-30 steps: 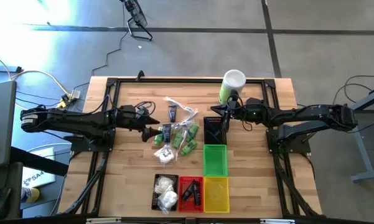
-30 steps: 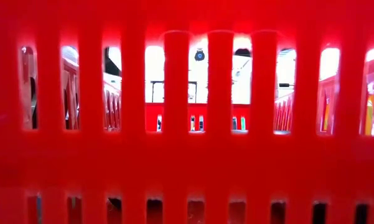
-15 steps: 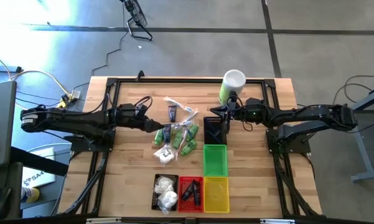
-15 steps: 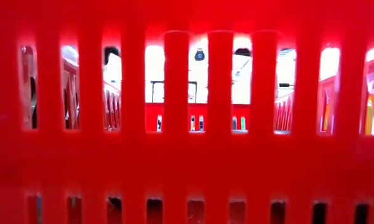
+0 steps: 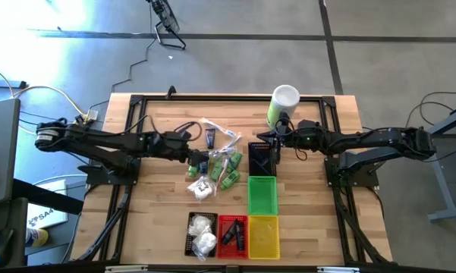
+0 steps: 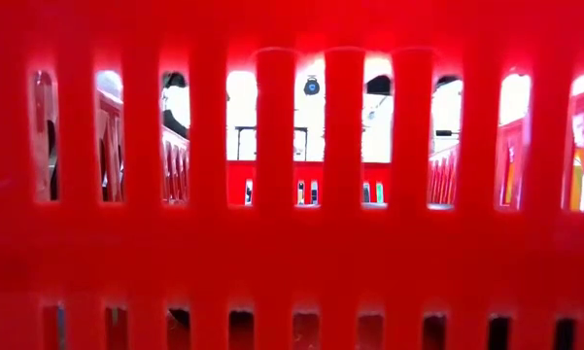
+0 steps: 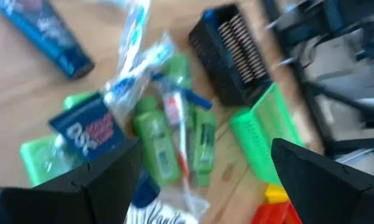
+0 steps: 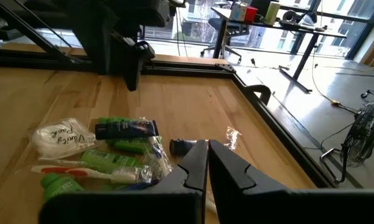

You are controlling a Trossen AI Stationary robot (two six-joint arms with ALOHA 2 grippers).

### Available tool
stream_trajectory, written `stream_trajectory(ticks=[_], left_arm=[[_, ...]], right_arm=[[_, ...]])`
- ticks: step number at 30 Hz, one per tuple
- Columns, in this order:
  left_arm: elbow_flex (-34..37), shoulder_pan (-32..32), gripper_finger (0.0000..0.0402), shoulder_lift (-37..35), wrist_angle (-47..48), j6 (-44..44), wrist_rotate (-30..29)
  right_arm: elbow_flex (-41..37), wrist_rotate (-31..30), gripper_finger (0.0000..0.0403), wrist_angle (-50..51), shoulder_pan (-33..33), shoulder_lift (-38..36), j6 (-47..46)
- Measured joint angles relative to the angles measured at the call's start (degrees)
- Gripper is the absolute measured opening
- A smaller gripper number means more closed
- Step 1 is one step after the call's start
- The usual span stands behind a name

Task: Pick & Place Travel size toiletries
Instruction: Put the blue shave cream into the red bin

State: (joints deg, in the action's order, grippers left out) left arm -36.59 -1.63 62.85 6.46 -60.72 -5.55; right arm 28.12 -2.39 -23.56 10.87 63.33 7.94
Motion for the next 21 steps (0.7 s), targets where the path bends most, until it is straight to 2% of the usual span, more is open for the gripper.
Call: stream_trajectory(ticks=[10,13,21], left_arm=[[-13.40,3.21,0.0347,11.69,17.70,-3.82,-3.19],[-14.12,3.15,0.0347,14.22,21.09,-5.55,-3.29],[-14.22,3.17,0.0347,18.76,20.78,-8.64,-3.19]], right_arm=[[0.00,0.02,0.0008,0.38,0.00,0.00,-0.01],[0.00,0.02,0.0008,0.81,0.01,0.00,-0.02],[0.00,0.04,0.0008,2.42,0.00,0.00,-0.03]])
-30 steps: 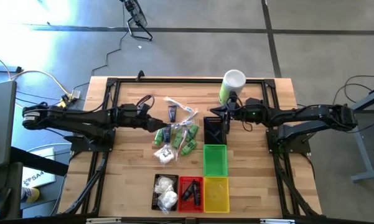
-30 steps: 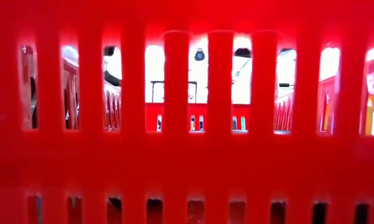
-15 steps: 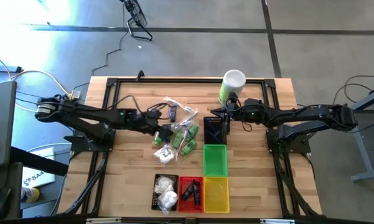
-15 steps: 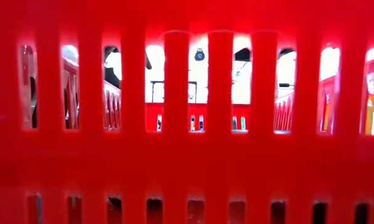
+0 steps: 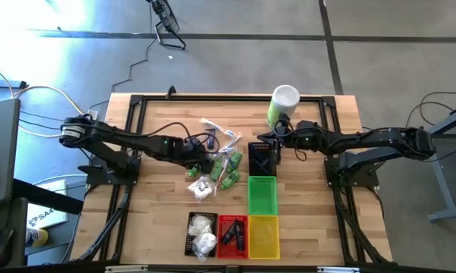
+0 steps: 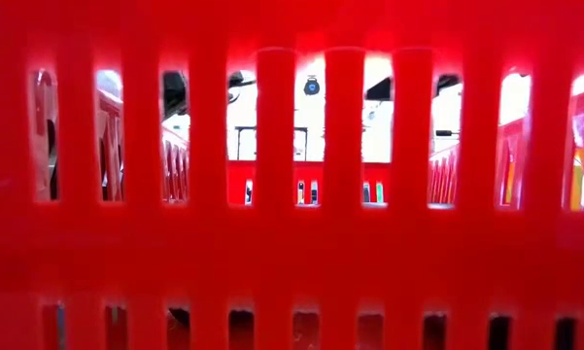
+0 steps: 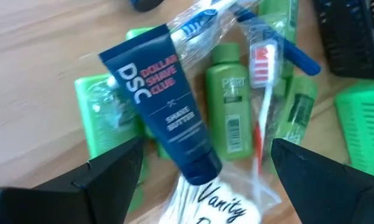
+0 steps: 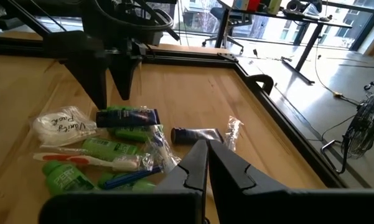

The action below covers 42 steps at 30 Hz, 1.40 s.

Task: Pick & Place Travel size toiletries
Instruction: Put the blue shave cream into the red bin

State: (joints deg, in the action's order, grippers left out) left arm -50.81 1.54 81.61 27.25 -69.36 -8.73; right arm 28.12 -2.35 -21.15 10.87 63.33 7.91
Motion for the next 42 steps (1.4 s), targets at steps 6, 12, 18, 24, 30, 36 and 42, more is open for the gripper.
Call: stream_trajectory(ticks=[6,12,18,24,30,36,42], left_arm=[[-0.06,0.00,0.0347,1.17,-0.90,-0.58,-1.44],[0.09,0.00,0.0347,2.65,-0.71,-1.54,-2.43],[-0.15,0.00,0.0347,5.24,-3.53,-1.77,-2.38],[0.08,0.00,0.0347,6.90,-3.75,-1.80,-0.87],[-0.12,0.00,0.0347,8.56,-4.93,-1.63,1.09],[-0.03,1.52,0.0347,9.08,-5.15,-1.12,1.53],[-1.37,2.71,0.0347,9.08,-5.05,-0.42,1.46]], right_arm=[[0.00,0.00,0.0008,0.20,0.00,0.00,-0.01],[0.00,0.00,0.0008,0.97,0.02,0.00,-0.03],[0.00,-0.02,0.0008,1.26,0.00,0.00,-0.05],[0.00,-0.02,0.0008,1.48,0.00,0.00,-0.10],[0.00,-0.02,0.0008,2.03,0.00,0.00,-0.12],[0.00,-0.02,0.0008,2.09,0.00,0.00,-0.10],[0.00,-0.04,0.0008,2.10,0.01,0.00,-0.10]])
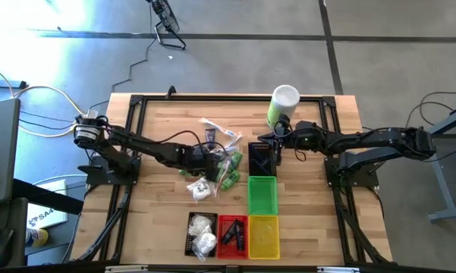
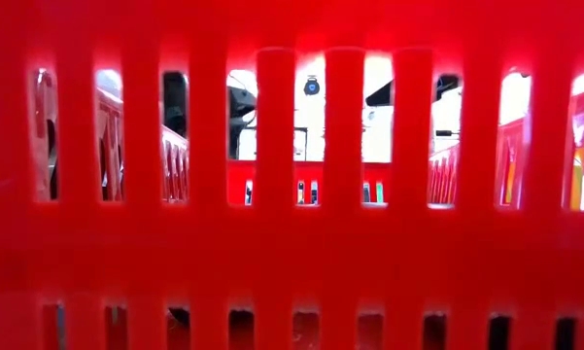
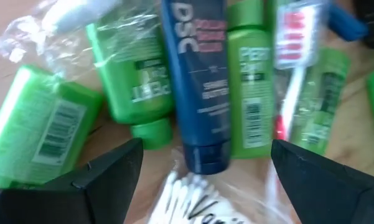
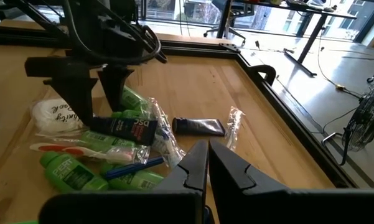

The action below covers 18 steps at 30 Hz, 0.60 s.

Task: Pick & Place Travel size toiletries
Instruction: Put the blue shave cream into the red bin

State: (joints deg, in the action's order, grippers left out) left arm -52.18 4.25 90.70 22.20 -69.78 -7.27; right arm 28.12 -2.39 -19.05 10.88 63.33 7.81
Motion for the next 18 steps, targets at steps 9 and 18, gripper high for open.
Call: stream_trajectory(ticks=[9,18], left_arm=[[-4.51,0.02,0.0347,0.00,-0.11,6.59,-3.20],[-4.51,0.04,0.0347,3.28,-0.26,8.15,-5.42]], right_arm=[[0.00,0.00,0.0008,0.00,-0.01,0.00,0.00],[0.00,0.00,0.0008,0.45,0.01,0.00,0.00]])
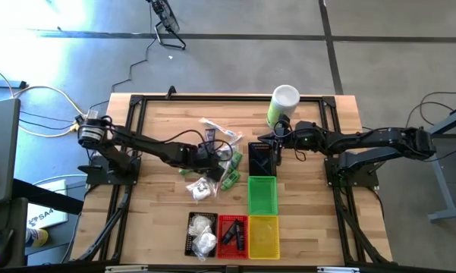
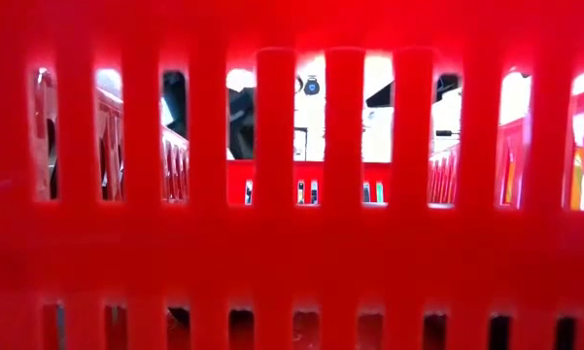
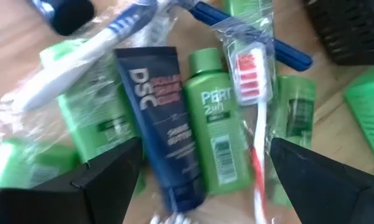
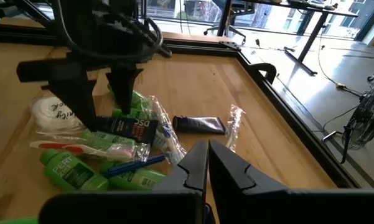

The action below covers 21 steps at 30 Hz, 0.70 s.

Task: Pick & Place Travel size toiletries
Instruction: Put the blue shave cream into the red bin

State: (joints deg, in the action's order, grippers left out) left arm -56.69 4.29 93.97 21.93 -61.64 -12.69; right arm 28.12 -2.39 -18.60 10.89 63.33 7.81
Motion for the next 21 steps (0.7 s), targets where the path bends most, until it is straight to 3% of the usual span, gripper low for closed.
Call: stream_trajectory(ticks=[21], left_arm=[[0.07,-0.02,0.0346,3.37,0.11,0.34,0.34]], right_arm=[[0.00,0.01,0.0008,0.83,-0.01,0.00,0.00]])
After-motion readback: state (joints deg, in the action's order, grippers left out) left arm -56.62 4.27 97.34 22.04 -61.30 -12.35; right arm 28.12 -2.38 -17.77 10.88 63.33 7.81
